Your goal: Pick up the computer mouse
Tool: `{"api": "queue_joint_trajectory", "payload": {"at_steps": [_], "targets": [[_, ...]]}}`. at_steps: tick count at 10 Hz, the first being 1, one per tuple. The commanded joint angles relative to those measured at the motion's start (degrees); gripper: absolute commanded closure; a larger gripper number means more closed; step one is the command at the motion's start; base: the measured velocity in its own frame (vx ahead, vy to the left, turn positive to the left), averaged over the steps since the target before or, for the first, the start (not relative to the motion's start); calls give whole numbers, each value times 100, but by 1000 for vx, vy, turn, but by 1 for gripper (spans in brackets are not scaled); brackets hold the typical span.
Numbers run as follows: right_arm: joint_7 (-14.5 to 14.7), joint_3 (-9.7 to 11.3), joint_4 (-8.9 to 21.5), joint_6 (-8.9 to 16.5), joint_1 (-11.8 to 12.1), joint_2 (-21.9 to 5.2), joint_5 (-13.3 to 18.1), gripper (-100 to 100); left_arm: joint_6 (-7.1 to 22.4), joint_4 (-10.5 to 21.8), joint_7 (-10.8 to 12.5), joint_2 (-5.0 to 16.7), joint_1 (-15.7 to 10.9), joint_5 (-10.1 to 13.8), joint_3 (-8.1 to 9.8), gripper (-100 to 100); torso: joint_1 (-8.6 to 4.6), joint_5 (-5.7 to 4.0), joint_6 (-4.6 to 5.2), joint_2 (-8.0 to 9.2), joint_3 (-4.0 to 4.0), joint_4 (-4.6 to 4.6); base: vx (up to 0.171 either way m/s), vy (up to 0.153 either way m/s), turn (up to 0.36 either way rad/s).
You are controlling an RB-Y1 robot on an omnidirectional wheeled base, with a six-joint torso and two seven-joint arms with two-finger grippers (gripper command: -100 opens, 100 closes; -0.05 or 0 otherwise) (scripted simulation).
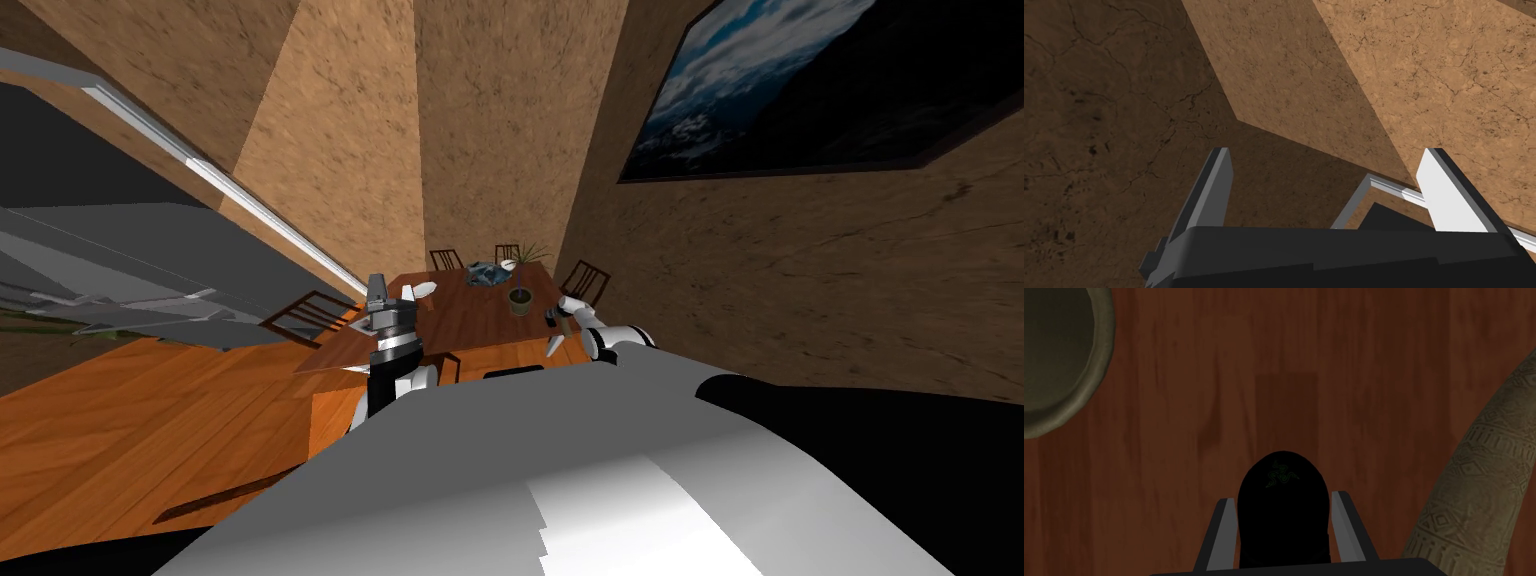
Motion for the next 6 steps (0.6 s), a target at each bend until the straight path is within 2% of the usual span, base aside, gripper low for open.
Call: {"api": "queue_joint_trajectory", "payload": {"at_steps": [1,2,3,5,6], "targets": [[53,30,233,-82,-153,30,-9,100,0,0,0,0,0,0,0,0,0,0,0,0,0,0,10,-27,-112],[-199,251,8,39,-252,294,228,100,0,0,0,0,-1,0,-1,0,3,0,-2,-1,-1,-1,18,-40,-303],[-199,251,8,39,-252,294,228,100,0,0,0,0,0,0,0,0,4,1,-2,-3,-1,1,19,-35,-188],[-152,231,91,-1,-285,264,197,100,0,0,0,0,-1,0,-1,0,7,2,-5,1,1,1,5,-13,-6],[-166,235,69,16,-279,267,203,0,0,0,0,0,-1,0,-1,0,12,2,-4,4,2,1,0,0,0]]}}
